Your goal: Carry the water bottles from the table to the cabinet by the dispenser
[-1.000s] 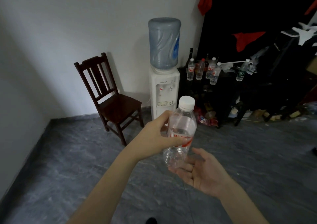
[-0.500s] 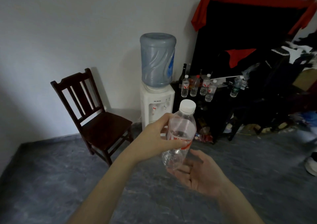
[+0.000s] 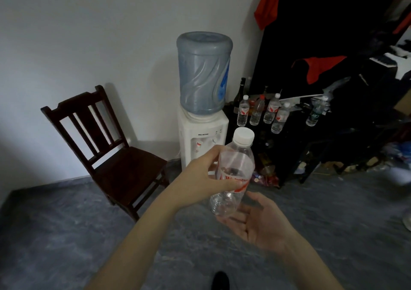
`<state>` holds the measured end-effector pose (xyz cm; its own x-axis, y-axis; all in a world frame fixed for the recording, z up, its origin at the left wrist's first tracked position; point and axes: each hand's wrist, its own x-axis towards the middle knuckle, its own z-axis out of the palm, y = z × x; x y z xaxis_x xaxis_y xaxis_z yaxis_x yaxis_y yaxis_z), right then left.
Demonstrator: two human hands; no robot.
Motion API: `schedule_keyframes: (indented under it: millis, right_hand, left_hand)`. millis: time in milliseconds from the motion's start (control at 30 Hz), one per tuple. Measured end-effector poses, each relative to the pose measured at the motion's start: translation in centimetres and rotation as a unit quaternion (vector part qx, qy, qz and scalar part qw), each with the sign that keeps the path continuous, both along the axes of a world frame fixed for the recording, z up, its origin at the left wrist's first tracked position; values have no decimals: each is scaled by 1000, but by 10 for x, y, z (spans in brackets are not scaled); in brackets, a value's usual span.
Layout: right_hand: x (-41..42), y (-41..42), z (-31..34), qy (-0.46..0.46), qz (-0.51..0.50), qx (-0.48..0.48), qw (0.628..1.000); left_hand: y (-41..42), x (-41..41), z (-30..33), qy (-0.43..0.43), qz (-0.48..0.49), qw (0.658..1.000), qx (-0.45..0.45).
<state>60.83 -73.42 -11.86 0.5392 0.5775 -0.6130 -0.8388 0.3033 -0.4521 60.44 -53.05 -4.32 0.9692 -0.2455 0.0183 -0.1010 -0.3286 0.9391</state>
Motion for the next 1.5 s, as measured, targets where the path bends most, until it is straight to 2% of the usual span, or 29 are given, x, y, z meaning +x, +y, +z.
schedule_keyframes:
  millis: [467, 900, 1133, 1267, 1500]
  right_hand:
    - [209, -25, -1, 9, 0, 8, 1000]
    - [333, -30, -20, 50, -8, -18, 999]
    - [412, -17, -12, 58, -60, -6, 997]
    - [450, -5, -6, 58, -92, -32, 994]
    - [481, -14, -24, 96, -193, -24, 976]
  left_hand:
    - [-29, 205, 5, 0, 1, 1000, -12]
    - [-33, 335, -21, 14, -11, 1000, 4]
    - [-20, 432, -9, 6, -62, 998, 6]
    - [-21, 486, -10, 7, -114, 993, 28]
    - [-41, 555, -24, 28, -202, 978, 37]
